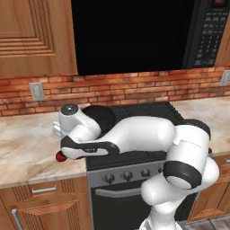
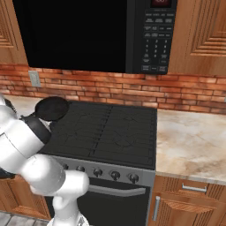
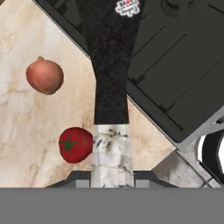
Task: Place the pan on the front right burner on the stove. Then place the tomato and the onion in the pan and turn on the front right burner.
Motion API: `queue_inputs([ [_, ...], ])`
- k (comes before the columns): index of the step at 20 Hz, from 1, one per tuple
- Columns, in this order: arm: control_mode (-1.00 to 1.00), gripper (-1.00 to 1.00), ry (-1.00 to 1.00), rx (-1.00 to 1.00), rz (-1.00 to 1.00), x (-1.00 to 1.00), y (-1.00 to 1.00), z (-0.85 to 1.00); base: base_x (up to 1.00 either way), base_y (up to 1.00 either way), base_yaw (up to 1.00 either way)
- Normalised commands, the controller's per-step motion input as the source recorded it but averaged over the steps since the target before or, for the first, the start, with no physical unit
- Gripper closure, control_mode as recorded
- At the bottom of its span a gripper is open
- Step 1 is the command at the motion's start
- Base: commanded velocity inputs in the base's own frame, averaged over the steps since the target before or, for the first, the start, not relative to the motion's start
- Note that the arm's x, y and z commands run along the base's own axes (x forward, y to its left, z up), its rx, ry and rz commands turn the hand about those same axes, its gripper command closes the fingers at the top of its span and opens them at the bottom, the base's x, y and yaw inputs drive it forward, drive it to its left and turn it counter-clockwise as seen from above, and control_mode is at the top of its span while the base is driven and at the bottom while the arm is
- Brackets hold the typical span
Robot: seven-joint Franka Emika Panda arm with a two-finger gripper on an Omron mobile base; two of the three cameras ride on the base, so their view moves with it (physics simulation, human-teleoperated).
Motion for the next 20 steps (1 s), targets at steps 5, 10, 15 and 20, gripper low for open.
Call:
queue_inputs([
  [5, -1.0, 1.0, 0.02, 0.01, -0.19, 0.0, -0.44, 0.08, 0.0, 0.0, 0.0],
  [10, -1.0, 1.0, 0.04, 0.01, -0.19, 0.0, -0.49, 0.1, 0.0, 0.0, 0.0],
  [15, -1.0, 1.0, 0.06, 0.02, -0.18, 0.07, -0.52, 0.08, 0.0, 0.0, 0.0],
  [20, -1.0, 1.0, 0.05, 0.02, -0.15, 0.09, -0.5, 0.07, 0.0, 0.0, 0.0],
])
